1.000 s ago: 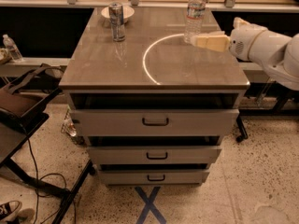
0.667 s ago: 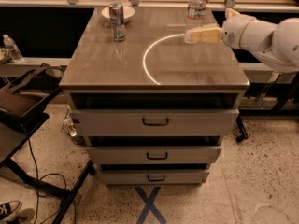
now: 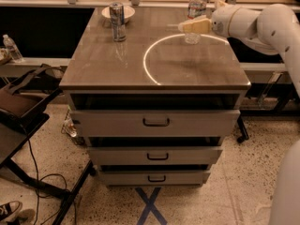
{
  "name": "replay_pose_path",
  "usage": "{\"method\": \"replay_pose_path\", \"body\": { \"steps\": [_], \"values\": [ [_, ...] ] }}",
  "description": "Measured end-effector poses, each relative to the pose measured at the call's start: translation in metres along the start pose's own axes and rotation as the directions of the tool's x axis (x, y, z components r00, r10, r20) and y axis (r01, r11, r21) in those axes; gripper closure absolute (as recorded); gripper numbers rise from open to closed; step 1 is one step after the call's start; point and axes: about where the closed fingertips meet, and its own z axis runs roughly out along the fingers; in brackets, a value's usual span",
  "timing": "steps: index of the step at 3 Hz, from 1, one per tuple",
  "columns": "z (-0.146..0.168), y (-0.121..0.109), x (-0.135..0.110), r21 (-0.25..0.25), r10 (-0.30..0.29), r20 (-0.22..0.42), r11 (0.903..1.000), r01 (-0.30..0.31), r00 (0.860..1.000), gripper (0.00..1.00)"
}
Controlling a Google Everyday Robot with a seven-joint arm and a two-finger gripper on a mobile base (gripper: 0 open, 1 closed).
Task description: Knock water bottle over
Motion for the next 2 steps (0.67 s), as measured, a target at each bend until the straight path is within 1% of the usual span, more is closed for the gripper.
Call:
{"method": "replay_pose_path", "body": {
  "steps": [1,2],
  "values": [
    [0.029,-0.006,0.008,-0.025,0.116,-0.021,0.9928,-0.117,0.993,0.0],
    [0.04,-0.012,0.015,-0.024,0.201,-0.042,0.979,-0.202,0.979,0.0]
  ]
}}
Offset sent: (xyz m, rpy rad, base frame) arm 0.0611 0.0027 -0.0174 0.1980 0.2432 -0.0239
